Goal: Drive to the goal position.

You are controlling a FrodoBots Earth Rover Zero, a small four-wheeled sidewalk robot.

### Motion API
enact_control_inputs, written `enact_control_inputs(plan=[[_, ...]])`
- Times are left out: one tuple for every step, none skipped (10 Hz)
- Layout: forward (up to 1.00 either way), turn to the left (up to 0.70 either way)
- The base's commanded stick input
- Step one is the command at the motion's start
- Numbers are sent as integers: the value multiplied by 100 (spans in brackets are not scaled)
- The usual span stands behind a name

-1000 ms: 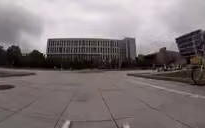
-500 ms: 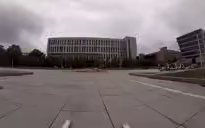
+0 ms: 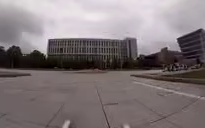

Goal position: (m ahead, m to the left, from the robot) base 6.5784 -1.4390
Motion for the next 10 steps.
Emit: enact_control_inputs(plan=[[100, 0], [100, 0], [100, 0], [100, 0], [100, 0], [100, 0], [100, 0], [100, 0], [100, 0], [100, 0]])
